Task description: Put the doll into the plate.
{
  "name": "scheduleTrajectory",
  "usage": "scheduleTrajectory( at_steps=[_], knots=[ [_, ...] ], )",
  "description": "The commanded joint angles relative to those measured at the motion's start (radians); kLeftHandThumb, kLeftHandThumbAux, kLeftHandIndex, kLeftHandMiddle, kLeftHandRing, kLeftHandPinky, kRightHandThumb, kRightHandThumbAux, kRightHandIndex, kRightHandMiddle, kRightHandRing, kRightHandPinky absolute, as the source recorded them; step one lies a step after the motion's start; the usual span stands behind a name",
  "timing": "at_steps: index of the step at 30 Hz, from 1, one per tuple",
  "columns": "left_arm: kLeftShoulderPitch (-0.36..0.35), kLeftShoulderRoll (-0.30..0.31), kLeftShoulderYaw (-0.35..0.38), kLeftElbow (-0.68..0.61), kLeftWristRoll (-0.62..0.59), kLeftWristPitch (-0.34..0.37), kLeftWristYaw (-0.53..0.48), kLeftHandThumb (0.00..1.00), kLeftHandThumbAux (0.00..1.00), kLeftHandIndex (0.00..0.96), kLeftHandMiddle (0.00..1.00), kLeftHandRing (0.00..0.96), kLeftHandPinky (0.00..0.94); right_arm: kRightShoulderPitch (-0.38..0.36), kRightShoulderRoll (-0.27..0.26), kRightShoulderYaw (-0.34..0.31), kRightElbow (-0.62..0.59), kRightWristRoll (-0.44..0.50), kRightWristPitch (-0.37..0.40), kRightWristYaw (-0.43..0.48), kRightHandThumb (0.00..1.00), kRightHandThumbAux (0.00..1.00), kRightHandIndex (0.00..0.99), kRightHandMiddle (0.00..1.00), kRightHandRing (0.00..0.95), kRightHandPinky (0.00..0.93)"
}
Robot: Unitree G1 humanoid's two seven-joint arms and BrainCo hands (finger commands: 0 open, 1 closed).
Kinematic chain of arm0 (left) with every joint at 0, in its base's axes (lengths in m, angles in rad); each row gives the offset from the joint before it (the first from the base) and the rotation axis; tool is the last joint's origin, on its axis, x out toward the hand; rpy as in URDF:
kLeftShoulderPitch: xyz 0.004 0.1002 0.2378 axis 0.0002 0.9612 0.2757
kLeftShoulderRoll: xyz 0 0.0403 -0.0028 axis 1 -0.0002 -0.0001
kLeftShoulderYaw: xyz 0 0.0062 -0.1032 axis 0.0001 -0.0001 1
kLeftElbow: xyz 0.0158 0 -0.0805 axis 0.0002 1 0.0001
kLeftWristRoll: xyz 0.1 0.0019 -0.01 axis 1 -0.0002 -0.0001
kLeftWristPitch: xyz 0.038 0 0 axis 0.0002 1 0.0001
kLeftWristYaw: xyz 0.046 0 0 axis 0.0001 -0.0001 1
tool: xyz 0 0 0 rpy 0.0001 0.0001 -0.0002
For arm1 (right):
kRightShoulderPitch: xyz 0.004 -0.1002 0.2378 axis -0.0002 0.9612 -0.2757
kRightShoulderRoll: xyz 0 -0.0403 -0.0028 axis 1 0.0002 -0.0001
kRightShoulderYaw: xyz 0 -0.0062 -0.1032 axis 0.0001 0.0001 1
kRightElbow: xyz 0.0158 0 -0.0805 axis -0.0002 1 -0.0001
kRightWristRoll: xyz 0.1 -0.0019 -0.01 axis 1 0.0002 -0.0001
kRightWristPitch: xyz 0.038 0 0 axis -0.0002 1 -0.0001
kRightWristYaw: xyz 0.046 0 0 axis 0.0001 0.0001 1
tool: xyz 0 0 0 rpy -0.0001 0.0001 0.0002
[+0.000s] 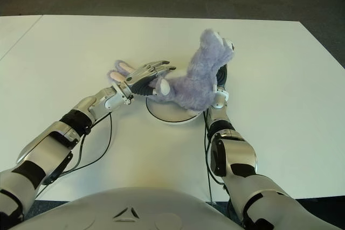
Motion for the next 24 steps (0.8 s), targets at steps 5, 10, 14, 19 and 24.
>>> scheduleTrajectory(
  at_steps=[5, 10, 14, 19, 24],
  knots=[
    [0.087, 0.014, -0.02, 0.06, 0.032, 0.061, -0.068, 0.147, 0.245, 0.0, 0.0, 0.0, 0.0, 0.236, 0.103, 0.006, 0.146, -0.003, 0.101, 0.001, 0.684, 0.726, 0.422, 0.478, 0.478, 0.455],
    [0.089, 0.011, -0.012, 0.064, 0.028, 0.062, -0.062, 0.124, 0.255, 0.0, 0.0, 0.0, 0.0, 0.237, 0.102, 0.01, 0.146, -0.007, 0.099, 0.002, 0.685, 0.726, 0.423, 0.486, 0.483, 0.445],
    [0.083, 0.034, 0.01, 0.042, 0.008, 0.04, -0.07, 0.111, 0.246, 0.0, 0.0, 0.0, 0.0, 0.238, 0.101, 0.016, 0.146, -0.014, 0.1, -0.007, 0.685, 0.726, 0.423, 0.479, 0.477, 0.44],
    [0.072, 0.08, 0.046, -0.027, -0.026, 0.025, -0.118, 0.12, 0.231, 0.0, 0.0, 0.0, 0.0, 0.239, 0.101, 0.021, 0.146, -0.017, 0.099, -0.011, 0.685, 0.726, 0.423, 0.482, 0.479, 0.445],
    [0.06, 0.126, 0.09, -0.127, -0.042, 0.028, -0.148, 0.151, 0.199, 0.0, 0.0, 0.0, 0.0, 0.241, 0.102, 0.022, 0.145, -0.017, 0.095, -0.011, 0.686, 0.725, 0.423, 0.505, 0.507, 0.485]
  ],
)
